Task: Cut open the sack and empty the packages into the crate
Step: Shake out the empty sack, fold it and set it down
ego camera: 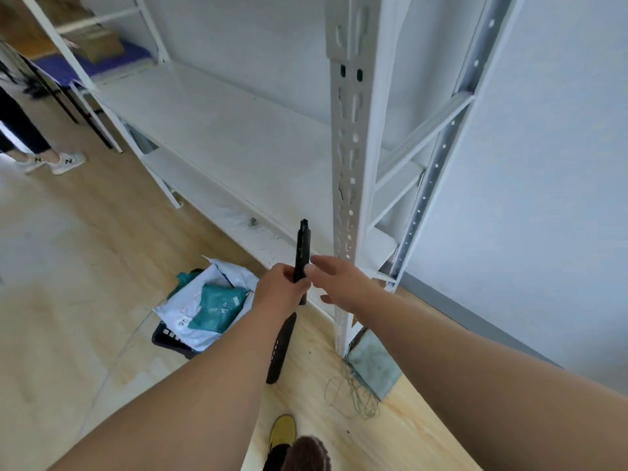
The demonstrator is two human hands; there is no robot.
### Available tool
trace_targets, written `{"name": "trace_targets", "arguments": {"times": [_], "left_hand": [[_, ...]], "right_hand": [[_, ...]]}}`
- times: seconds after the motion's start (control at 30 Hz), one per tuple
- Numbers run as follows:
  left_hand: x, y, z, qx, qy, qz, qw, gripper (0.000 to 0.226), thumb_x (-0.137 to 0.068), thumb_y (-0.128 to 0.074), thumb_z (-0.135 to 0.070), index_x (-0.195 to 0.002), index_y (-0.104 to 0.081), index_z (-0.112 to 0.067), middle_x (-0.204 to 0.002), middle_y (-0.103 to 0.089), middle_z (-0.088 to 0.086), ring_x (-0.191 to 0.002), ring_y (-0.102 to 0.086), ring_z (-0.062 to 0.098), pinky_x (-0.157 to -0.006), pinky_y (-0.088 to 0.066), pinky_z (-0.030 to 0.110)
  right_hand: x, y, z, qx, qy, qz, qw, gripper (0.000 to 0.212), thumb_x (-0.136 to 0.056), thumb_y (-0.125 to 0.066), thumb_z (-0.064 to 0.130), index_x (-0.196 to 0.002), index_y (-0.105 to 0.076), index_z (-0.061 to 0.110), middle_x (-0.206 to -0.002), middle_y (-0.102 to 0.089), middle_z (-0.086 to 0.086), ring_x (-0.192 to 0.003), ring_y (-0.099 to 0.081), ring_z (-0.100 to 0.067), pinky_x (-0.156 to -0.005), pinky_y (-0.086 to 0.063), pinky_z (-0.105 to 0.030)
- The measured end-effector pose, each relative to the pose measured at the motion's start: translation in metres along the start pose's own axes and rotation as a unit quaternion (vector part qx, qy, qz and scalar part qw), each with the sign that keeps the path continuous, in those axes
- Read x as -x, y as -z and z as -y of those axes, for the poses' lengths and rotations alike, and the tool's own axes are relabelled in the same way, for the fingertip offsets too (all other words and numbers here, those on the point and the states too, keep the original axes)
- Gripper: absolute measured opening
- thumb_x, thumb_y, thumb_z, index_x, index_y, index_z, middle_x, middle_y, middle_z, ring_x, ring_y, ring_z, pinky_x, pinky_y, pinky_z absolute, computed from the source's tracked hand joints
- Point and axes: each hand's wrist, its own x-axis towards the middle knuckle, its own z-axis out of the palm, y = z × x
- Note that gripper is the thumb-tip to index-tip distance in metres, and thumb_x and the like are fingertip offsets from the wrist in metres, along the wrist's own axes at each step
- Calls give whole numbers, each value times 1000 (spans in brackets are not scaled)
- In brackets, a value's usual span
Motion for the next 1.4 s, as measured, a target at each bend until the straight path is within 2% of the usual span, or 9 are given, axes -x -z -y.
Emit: {"name": "trace_targets", "arguments": {"times": [0.1, 0.23, 0.47, 0.67, 0.8, 0.93, 1.1, 1.27, 1.4], "left_hand": [[-28, 11, -9, -70, -23, 34, 997, 24, -88, -55, -36, -76, -60, -16, -58, -56, -8, -53, -50, 5, -46, -29, 23], [-65, 18, -10, -31, -14, 82, 996, 37, -82, -62, -35, -114, -54, -19, -93, -70, -2, -80, -65, 13, -59, -40, 24], [-116, 29, -12, -61, -100, 184, 976, 47, -77, -71, -12, -122, -57, -19, -115, -66, -3, -104, -62, 17, -80, -44, 25], [-135, 27, -17, -79, -158, 141, 974, 34, -84, -60, -9, -118, -60, -17, -116, -63, 4, -101, -61, 22, -80, -48, 28], [-134, 20, -15, -55, -175, 161, 970, 34, -87, -51, -8, -118, -58, -19, -114, -66, 1, -103, -61, 21, -85, -50, 32], [-141, 14, -20, -44, -220, 185, 957, 37, -89, -48, -8, -121, -58, -23, -115, -63, -4, -103, -59, 18, -77, -46, 26], [-136, 12, -15, -41, -196, 144, 969, 49, -92, -50, -8, -138, -44, -23, -143, -40, -1, -130, -43, 21, -104, -42, 34], [-131, 15, 1, -24, -193, 128, 973, 53, -94, -52, -7, -141, -39, -27, -146, -35, -3, -128, -46, 18, -98, -41, 29], [-140, 14, 3, -7, -223, 143, 964, 48, -91, -51, -4, -131, -51, -31, -129, -53, -3, -108, -59, 13, -87, -46, 22]], "right_hand": [[-20, -11, 11, -108, -65, -17, 992, 41, -96, -44, 52, -124, -56, 25, -128, -54, 4, -121, -51, -18, -103, -46, -39], [-48, -24, 20, -207, -118, -51, 970, 47, -95, -40, 57, -123, -61, 26, -123, -58, 8, -114, -54, -11, -99, -48, -35], [-87, -30, 32, -316, -157, -144, 924, 53, -91, -46, 61, -117, -64, 19, -122, -63, 4, -116, -56, -14, -97, -50, -36], [-101, -34, 42, -331, -161, -179, 912, 45, -94, -45, 56, -112, -64, 20, -120, -64, 3, -113, -57, -12, -101, -48, -36], [-104, -38, 42, -359, -145, -189, 902, 38, -95, -46, 53, -102, -65, 21, -113, -66, 6, -115, -56, -10, -106, -44, -37], [-107, -34, 41, -410, -114, -206, 881, 40, -97, -46, 50, -112, -63, 18, -115, -66, 7, -116, -57, -7, -107, -43, -34], [-106, -38, 38, -385, -141, -229, 883, 52, -96, -45, 54, -136, -47, 21, -126, -48, 5, -124, -44, -13, -111, -39, -38], [-110, -42, 34, -373, -154, -220, 888, 59, -94, -44, 57, -141, -41, 22, -121, -47, 8, -126, -42, -12, -113, -37, -38], [-124, -40, 33, -362, -146, -215, 895, 48, -93, -45, 59, -124, -58, 24, -122, -59, 12, -120, -51, -6, -111, -39, -38]]}}
